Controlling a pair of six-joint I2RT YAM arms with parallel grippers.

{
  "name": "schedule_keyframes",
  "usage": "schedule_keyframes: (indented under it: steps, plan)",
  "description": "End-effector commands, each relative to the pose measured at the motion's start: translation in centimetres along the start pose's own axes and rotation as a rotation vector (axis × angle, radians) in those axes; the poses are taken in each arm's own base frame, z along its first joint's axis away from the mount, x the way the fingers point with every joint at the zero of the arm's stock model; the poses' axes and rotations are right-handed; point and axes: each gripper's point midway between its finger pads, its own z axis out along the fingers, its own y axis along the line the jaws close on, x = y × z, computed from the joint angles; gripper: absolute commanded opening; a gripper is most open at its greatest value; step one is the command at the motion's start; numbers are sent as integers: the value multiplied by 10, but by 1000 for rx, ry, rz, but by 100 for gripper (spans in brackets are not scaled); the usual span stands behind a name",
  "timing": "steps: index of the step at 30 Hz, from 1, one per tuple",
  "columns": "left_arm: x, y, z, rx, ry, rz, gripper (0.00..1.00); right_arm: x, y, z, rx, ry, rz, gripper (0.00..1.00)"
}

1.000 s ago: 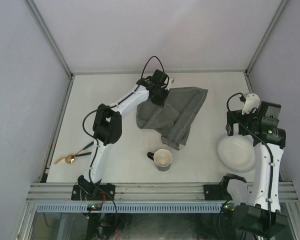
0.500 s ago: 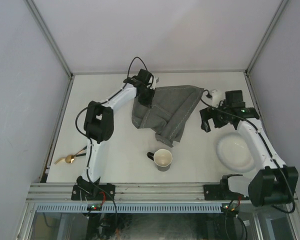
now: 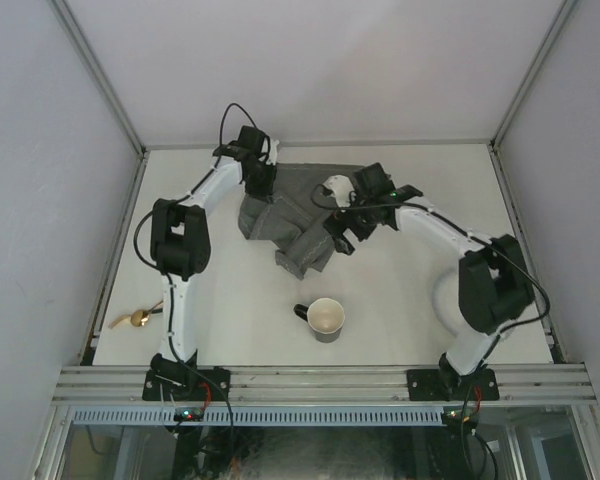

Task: Set the dinner table for one person
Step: Flatten out the napkin at the center of the board.

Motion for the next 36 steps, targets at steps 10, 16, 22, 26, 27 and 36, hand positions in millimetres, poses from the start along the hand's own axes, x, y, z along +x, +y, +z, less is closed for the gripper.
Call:
schedule_keyframes:
  steps: [10, 16, 22, 26, 27, 36]
  plan:
    - [-47, 46, -26, -32, -136, -44, 0, -140, 55, 59, -85, -133, -176, 100]
    - [-55, 71, -27, -40, -154, -90, 0, -133, 101, 58, -158, -79, -189, 100]
    - [-53, 80, -22, -40, -156, -109, 0, -128, 131, 54, -202, -84, -158, 100]
    - [-53, 83, -21, -16, -164, -149, 0, -136, 133, 68, -201, -120, -65, 99]
    - [-54, 84, -21, -10, -167, -159, 0, -139, 134, 71, -202, -134, -43, 99]
    - [-57, 85, -30, -3, -185, -161, 0, -164, 150, 111, -192, -193, 99, 96]
